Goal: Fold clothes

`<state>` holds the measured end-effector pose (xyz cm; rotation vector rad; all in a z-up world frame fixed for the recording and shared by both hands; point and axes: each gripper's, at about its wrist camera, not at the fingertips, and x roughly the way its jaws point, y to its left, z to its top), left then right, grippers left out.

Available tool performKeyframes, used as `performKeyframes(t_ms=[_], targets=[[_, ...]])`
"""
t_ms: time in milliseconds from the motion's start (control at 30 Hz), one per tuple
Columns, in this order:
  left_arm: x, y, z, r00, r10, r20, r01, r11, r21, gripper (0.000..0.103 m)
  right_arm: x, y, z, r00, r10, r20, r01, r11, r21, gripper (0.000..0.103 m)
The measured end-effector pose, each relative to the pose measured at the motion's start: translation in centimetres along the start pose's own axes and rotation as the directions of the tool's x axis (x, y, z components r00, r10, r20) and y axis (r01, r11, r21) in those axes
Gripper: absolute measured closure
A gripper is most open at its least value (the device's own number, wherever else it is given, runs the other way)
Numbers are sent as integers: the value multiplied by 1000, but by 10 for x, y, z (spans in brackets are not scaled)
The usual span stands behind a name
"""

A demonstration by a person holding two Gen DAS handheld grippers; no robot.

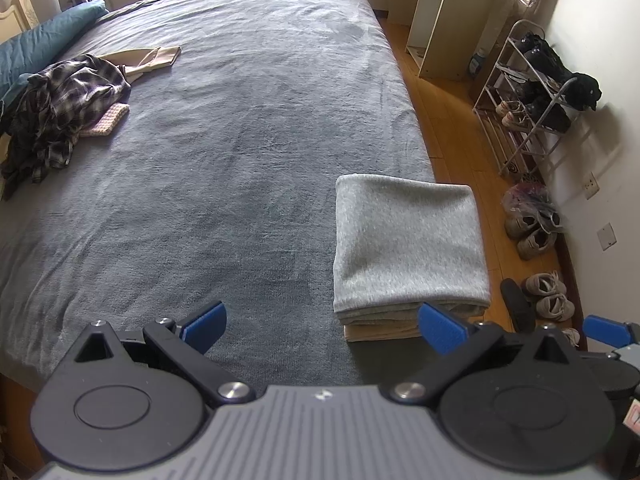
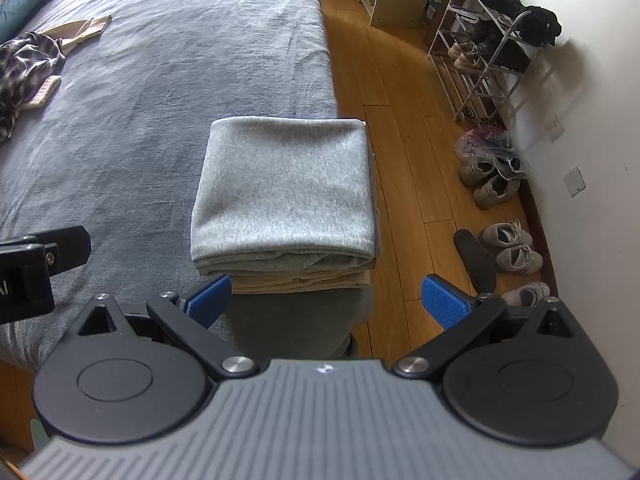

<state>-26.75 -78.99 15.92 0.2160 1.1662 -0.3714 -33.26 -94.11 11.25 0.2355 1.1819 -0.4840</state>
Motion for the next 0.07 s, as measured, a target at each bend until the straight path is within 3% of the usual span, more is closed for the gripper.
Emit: performKeyframes(t_ms=[67], targets=[[0,0,0,1000,-1,0,1,1000,0,0,0,0,0,1000,-1,-1,1,1000,0,1]])
